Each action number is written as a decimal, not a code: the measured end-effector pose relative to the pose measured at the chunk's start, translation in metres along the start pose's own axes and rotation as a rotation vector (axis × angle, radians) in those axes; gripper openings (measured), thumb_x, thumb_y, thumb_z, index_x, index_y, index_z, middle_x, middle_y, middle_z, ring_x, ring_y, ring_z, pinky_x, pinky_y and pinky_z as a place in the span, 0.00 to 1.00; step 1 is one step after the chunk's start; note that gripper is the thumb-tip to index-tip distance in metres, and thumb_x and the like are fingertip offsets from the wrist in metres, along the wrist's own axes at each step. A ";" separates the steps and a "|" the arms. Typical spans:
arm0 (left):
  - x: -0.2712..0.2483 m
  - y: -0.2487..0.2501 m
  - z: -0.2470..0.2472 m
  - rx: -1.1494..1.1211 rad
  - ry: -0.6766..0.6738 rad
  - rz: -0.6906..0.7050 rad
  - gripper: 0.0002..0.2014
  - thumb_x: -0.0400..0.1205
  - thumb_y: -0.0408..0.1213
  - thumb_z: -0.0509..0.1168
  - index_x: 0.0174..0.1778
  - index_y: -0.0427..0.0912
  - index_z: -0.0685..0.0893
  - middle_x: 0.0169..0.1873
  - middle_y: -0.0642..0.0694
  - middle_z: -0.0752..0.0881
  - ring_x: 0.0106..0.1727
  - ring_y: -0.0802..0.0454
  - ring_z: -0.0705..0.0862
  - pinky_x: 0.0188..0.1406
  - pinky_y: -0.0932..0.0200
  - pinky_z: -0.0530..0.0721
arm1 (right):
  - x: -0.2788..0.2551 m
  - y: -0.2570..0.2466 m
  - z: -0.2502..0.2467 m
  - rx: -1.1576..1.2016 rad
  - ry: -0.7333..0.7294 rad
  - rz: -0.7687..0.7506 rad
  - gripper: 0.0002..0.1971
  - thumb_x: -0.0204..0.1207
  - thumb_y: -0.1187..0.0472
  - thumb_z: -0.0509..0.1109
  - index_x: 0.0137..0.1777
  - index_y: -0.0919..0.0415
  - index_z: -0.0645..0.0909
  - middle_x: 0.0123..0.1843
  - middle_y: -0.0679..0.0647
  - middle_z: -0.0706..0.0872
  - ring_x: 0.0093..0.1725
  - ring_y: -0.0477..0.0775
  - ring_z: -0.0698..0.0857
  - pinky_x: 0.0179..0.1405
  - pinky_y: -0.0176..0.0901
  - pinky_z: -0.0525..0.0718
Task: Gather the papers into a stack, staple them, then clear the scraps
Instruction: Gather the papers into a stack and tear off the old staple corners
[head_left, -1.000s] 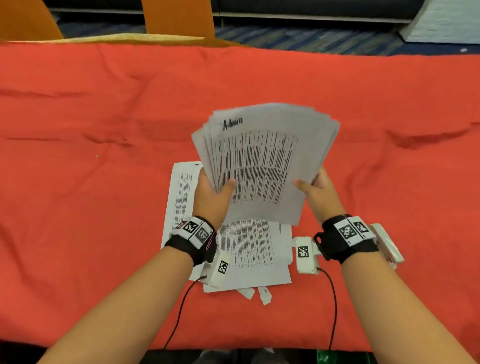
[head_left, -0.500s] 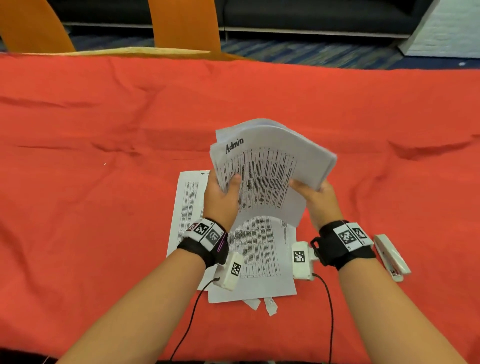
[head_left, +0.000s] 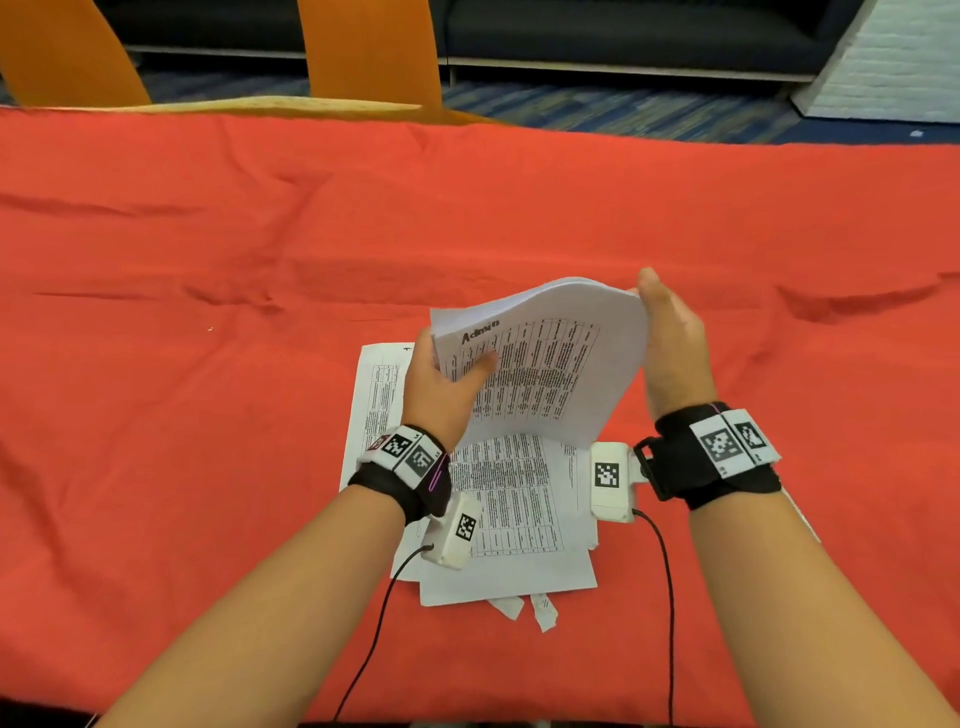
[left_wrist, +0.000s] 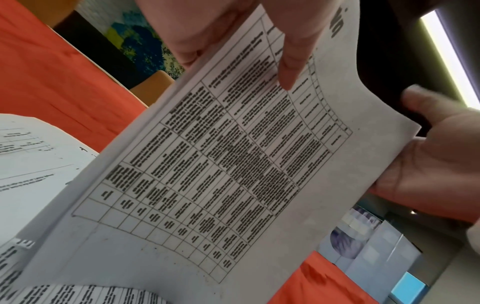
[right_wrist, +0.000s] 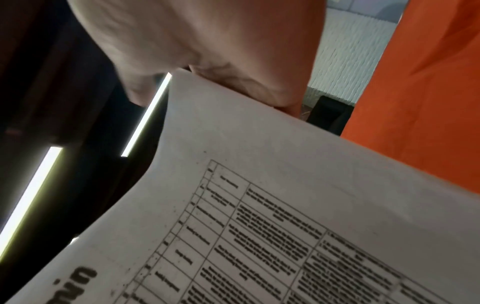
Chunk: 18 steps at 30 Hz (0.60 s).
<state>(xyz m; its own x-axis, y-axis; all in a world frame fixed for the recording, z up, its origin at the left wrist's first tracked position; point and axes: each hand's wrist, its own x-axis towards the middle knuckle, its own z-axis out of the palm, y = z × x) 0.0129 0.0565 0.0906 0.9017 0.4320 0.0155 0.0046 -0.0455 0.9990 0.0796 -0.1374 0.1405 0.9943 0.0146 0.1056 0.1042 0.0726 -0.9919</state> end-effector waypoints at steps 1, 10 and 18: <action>0.000 0.000 0.000 -0.001 -0.002 -0.007 0.18 0.75 0.37 0.75 0.55 0.57 0.77 0.51 0.58 0.88 0.53 0.66 0.86 0.49 0.66 0.83 | 0.001 0.000 0.000 -0.014 0.018 0.006 0.23 0.73 0.43 0.66 0.36 0.66 0.76 0.33 0.59 0.67 0.33 0.52 0.66 0.32 0.44 0.64; 0.003 0.007 0.001 -0.038 -0.070 -0.081 0.15 0.79 0.37 0.70 0.62 0.44 0.83 0.52 0.57 0.88 0.56 0.61 0.86 0.55 0.62 0.82 | 0.000 0.020 -0.013 -0.058 -0.041 0.008 0.34 0.52 0.25 0.75 0.56 0.38 0.74 0.53 0.55 0.81 0.49 0.49 0.82 0.48 0.41 0.81; 0.002 0.021 0.001 -0.057 -0.045 -0.036 0.17 0.79 0.40 0.70 0.63 0.45 0.82 0.57 0.53 0.88 0.61 0.56 0.85 0.63 0.54 0.81 | -0.008 0.030 -0.006 -0.034 0.014 0.042 0.14 0.69 0.72 0.78 0.53 0.60 0.86 0.46 0.50 0.90 0.44 0.42 0.87 0.50 0.41 0.85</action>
<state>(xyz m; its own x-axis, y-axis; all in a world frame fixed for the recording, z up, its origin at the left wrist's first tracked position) 0.0149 0.0553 0.1118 0.9200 0.3914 -0.0213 0.0141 0.0212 0.9997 0.0746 -0.1410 0.1093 0.9980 0.0031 0.0628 0.0626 0.0387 -0.9973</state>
